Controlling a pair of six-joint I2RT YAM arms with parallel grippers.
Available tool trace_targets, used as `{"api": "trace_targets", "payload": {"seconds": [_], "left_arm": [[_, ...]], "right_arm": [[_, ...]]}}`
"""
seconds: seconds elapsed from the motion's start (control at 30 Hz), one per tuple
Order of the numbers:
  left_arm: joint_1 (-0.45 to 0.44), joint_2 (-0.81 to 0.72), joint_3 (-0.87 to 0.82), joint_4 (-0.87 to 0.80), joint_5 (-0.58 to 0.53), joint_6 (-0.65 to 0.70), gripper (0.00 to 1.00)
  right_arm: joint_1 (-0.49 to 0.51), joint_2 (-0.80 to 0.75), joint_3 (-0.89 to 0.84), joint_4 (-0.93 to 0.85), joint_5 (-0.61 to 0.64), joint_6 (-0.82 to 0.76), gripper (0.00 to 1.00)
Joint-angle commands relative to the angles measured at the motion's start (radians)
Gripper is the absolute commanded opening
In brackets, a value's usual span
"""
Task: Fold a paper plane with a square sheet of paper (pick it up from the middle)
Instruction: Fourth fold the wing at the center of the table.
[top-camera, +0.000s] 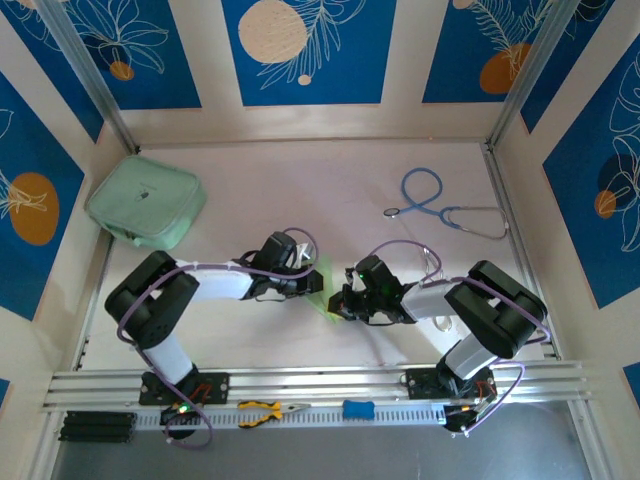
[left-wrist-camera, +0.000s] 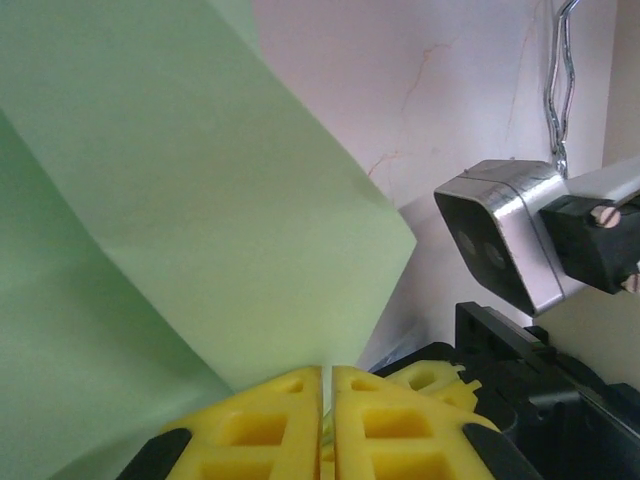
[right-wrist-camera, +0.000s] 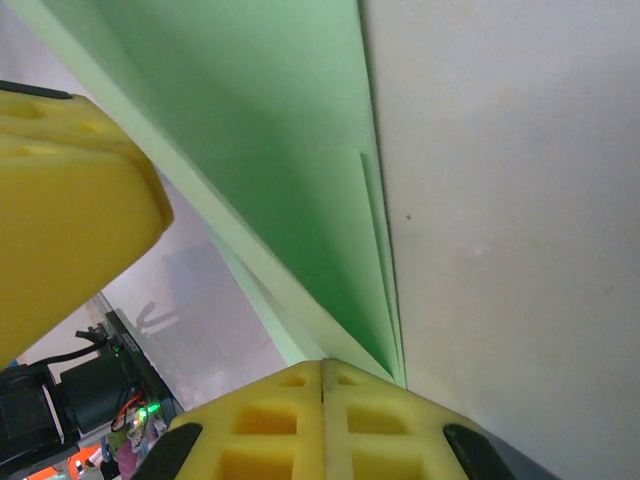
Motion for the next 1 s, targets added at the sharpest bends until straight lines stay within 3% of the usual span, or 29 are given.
{"api": "trace_targets", "payload": {"seconds": [0.0, 0.97], "left_arm": [[-0.008, 0.034, 0.023, 0.003, 0.018, 0.023, 0.12], [-0.007, 0.151, 0.118, -0.149, -0.062, 0.047, 0.11]], "right_arm": [[-0.004, 0.041, -0.032, -0.095, 0.026, 0.012, 0.03], [-0.007, -0.015, -0.022, -0.083, -0.003, 0.003, 0.05]]}}
